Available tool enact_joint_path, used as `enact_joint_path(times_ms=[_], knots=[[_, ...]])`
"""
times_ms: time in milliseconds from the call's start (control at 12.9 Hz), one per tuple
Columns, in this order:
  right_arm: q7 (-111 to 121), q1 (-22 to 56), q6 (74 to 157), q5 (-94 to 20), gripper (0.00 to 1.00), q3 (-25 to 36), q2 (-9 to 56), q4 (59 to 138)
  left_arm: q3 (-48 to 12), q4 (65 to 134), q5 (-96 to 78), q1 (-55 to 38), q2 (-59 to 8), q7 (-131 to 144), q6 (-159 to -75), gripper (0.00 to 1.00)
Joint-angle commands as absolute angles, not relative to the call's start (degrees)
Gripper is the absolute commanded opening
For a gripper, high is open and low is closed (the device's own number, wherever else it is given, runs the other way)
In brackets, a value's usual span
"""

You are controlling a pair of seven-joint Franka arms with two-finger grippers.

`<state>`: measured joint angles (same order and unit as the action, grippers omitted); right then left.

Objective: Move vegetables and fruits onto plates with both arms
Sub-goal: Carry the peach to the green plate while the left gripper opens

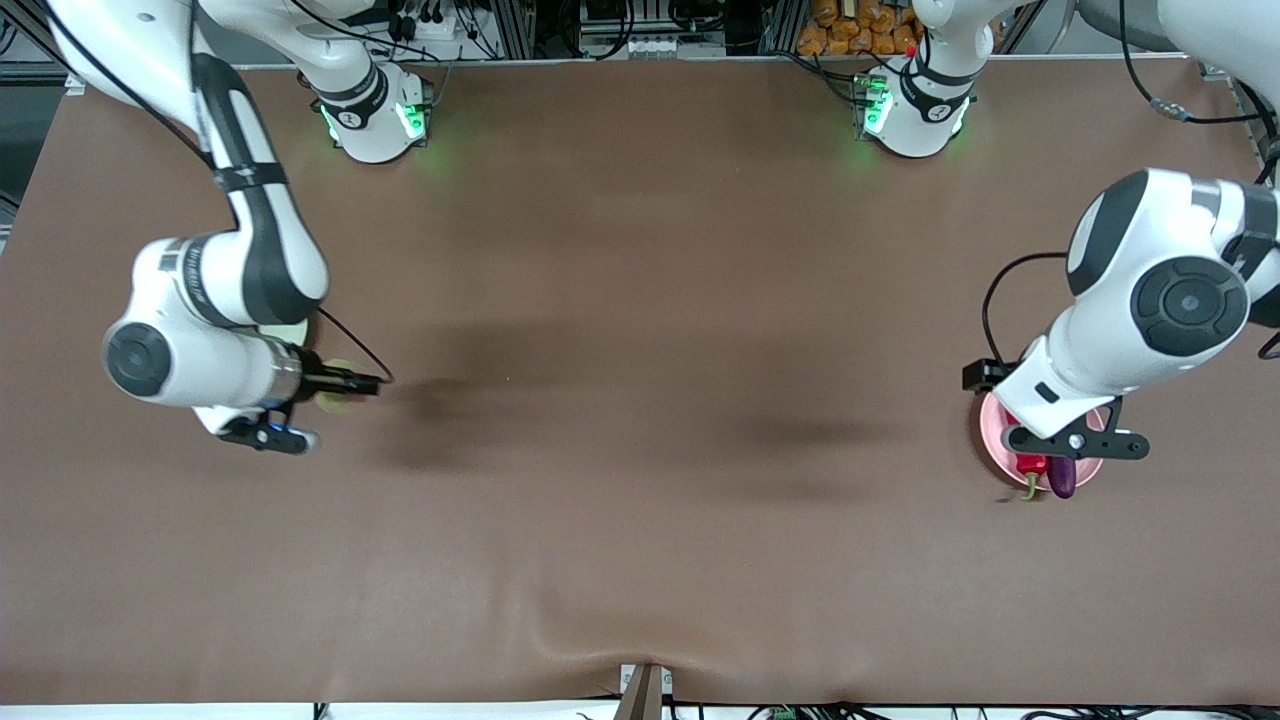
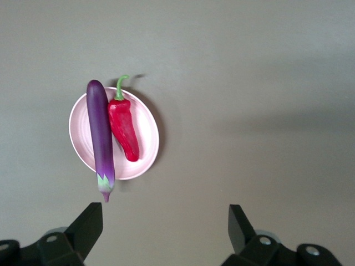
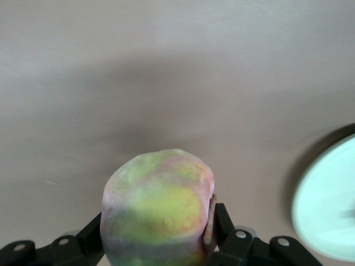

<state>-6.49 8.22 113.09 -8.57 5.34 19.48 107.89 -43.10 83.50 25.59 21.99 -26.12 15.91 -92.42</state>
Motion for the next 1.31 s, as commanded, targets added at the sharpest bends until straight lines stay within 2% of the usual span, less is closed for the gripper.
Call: enact_joint_path(times_ms=[0,232,541,928,1006,1083,1160,1238], knots=[[1.83,2.21,115.13,-6.77,0.0,4.31,14.33,115.56,-45.78,82.44,24.87,22.32,-24.89,16.7,-88.61,1.0],[6.77,-2.11,116.8,-4.04,0.0,4.57,14.68,117.85,-48.33,82.35,24.52,22.59,-22.6,16.61,-86.67,1.0],[12.98,-6.66,127.95,-3.52,0.0,4.57,15.03,126.29,-48.43,80.16,19.96,22.94,-22.24,15.83,-85.17,1.0],[18.81,-11.42,128.85,-4.3,0.0,4.39,16.35,127.35,-48.43,78.58,18.82,24.33,-22.24,11.52,-85.17,1.0],[18.81,-11.51,128.93,-4.48,0.04,4.39,17.22,127.44,-48.51,78.57,17.76,25.74,-22.15,11.43,-85.17,1.0],[18.81,-11.6,129.28,-5.18,0.44,4.39,18.18,127.44,-48.52,78.49,17.23,26.45,-22.06,11.08,-85.17,1.0],[18.81,-11.69,129.37,-5.79,0.67,4.39,18.63,127.44,-48.52,78.05,17.23,26.89,-21.45,9.51,-85.17,1.0],[18.81,-11.78,129.2,-5.97,1.0,4.39,18.72,127.44,-48.34,77.79,17.23,26.89,-20.31,7.93,-85.17,1.0]])
